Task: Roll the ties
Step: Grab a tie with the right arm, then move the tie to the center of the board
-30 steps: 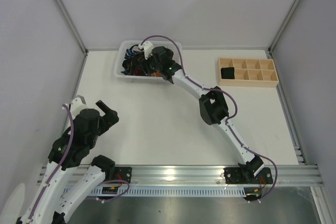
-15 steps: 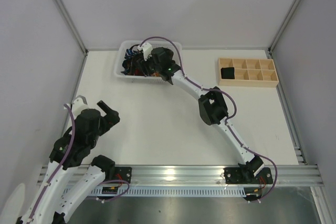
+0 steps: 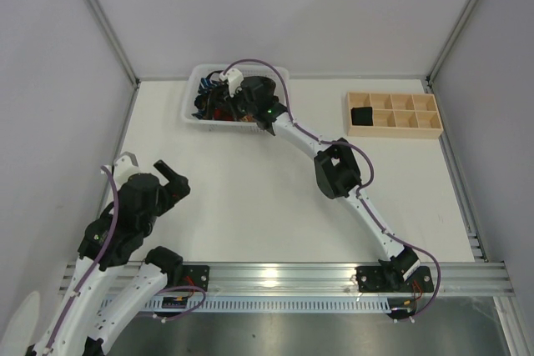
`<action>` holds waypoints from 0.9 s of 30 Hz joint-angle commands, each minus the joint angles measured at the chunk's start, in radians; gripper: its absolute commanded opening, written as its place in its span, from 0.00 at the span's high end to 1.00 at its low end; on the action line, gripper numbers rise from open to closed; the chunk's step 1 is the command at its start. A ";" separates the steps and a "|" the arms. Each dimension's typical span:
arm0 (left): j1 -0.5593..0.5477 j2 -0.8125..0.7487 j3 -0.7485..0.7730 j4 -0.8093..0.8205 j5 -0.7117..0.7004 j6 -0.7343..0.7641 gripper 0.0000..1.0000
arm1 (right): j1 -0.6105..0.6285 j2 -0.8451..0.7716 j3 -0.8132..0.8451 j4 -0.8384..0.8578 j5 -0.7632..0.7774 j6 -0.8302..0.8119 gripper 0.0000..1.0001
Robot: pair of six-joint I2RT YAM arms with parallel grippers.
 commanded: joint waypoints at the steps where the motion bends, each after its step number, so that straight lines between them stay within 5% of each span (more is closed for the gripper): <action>1: 0.005 0.011 0.028 0.014 -0.002 0.021 0.00 | 0.001 -0.011 0.056 0.051 -0.021 -0.002 1.00; 10: 0.005 0.053 0.083 0.027 0.022 0.021 0.00 | -0.014 -0.198 0.102 0.046 0.010 0.106 1.00; 15: 0.006 0.083 0.101 0.152 0.119 0.051 0.00 | -0.051 -0.347 0.138 -0.008 0.026 0.383 1.00; 27: 0.014 0.102 0.319 0.214 0.232 0.116 0.00 | -0.083 -0.756 0.072 -0.267 -0.246 0.719 1.00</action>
